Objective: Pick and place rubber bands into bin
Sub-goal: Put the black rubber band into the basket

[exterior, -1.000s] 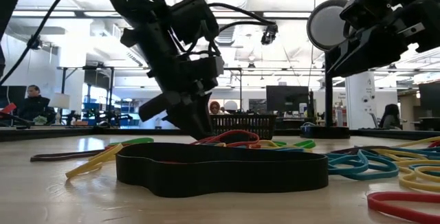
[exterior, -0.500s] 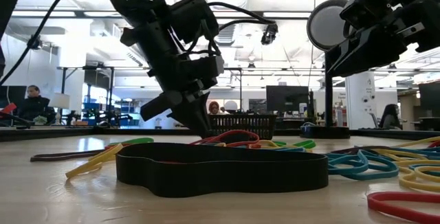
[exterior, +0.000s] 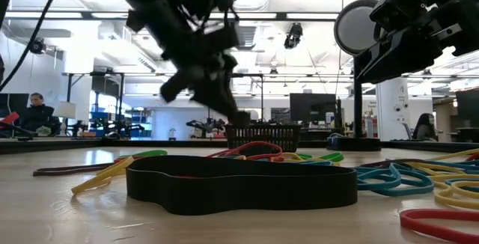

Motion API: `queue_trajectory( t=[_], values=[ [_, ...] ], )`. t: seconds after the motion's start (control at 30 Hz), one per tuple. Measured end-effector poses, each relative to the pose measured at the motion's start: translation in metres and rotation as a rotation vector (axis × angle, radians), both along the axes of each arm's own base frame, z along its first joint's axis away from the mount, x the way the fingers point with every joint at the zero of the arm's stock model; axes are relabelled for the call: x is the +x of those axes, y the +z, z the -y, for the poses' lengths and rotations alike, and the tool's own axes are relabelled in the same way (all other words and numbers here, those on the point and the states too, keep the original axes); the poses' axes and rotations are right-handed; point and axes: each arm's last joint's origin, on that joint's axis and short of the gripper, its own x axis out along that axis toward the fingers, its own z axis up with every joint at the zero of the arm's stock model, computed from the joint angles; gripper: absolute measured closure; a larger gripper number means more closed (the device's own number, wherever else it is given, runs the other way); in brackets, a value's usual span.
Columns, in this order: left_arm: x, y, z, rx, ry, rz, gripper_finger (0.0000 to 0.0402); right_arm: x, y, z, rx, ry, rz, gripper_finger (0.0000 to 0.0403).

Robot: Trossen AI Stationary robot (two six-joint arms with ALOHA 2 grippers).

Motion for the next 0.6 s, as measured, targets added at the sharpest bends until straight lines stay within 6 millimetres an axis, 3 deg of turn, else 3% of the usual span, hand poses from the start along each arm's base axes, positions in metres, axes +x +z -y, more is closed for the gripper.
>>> queue_trajectory(
  t=[0.27,0.6],
  values=[
    [0.006,0.029,-0.012,0.220,0.178,0.213,0.0398,0.001,0.001,0.000,0.001,0.000,0.017,0.0339],
    [0.010,0.032,-0.051,0.298,0.282,0.265,0.0398,0.001,0.002,0.000,0.005,-0.001,0.022,0.0341]
  ],
)
